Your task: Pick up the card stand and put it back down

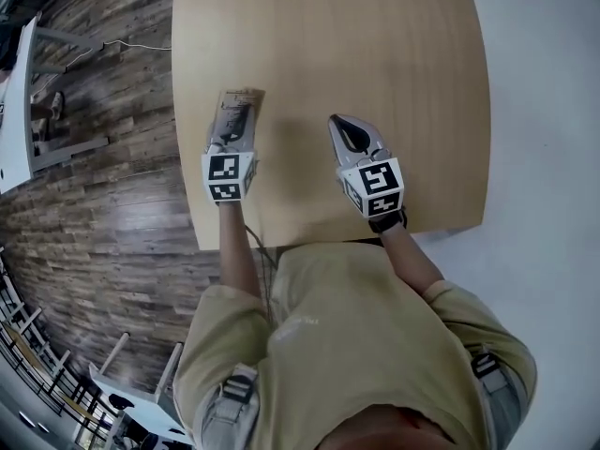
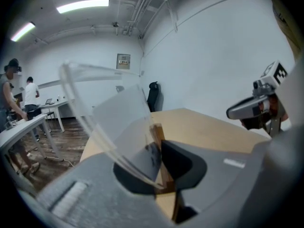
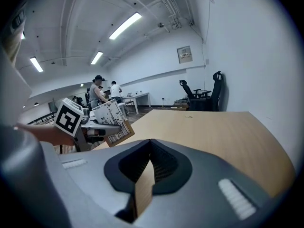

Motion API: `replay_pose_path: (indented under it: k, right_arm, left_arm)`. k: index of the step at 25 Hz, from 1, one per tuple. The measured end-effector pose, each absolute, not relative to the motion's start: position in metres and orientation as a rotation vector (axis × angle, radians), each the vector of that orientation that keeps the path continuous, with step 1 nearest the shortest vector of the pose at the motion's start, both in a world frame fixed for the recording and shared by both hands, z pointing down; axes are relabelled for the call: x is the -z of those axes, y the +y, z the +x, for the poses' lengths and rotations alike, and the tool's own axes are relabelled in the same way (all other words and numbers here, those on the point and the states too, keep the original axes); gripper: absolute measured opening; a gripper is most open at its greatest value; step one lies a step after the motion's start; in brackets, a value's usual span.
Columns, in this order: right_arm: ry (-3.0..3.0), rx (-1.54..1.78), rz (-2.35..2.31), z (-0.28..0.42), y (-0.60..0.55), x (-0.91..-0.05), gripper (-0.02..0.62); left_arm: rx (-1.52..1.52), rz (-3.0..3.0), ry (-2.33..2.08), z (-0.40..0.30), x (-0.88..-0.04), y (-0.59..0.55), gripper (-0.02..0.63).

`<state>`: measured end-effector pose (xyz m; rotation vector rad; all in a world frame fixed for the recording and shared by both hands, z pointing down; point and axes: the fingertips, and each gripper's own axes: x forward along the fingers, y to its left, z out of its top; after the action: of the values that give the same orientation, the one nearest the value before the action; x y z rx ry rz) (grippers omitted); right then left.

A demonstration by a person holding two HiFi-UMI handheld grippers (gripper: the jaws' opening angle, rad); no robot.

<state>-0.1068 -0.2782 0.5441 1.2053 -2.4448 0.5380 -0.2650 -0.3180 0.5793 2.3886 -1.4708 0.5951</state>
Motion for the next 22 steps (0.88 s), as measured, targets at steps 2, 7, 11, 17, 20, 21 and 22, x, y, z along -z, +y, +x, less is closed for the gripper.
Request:
replay_pose_path:
  k: [2, 7, 11, 17, 20, 21, 22]
  right_arm:
    - [-2.427, -0.559, 1.212, -0.110, -0.284, -0.555, 0.003]
    - [-2.389, -0.603, 1.208, -0.120, -0.295, -0.577, 0.003]
    - [-2.361, -0.632, 1.205, -0.124, -0.302, -0.596, 0.003]
    - [-2.335, -0.674, 1.179, -0.136, -0.311, -0.614, 0.003]
    - [-2.327, -0.687, 1.160, -0.139, -0.309, -0.625, 0.003]
    - [-2.323, -0.692, 1.158, -0.139, -0.307, -0.628, 0.003]
    - [-2.319, -0.697, 1.158, -0.139, -0.306, -0.631, 0.003]
  left_arm:
    - [-0.610, 2.414, -1.439, -0.268, -0.589, -0.331, 0.044]
    - [-0.610, 2.472, -1.369, -0.271, -0.606, -0.360, 0.044]
    - [-0.650, 2.527, -1.267, -0.263, -0.625, -0.372, 0.044]
    - [-0.685, 2.670, -1.076, -0.241, -0.644, -0.386, 0.044]
    - [-0.717, 2.701, -0.985, -0.230, -0.659, -0.379, 0.044]
    - [-0.727, 2.707, -0.961, -0.228, -0.663, -0.376, 0.044]
    - [-0.736, 2.713, -0.938, -0.226, -0.666, -0.373, 0.044]
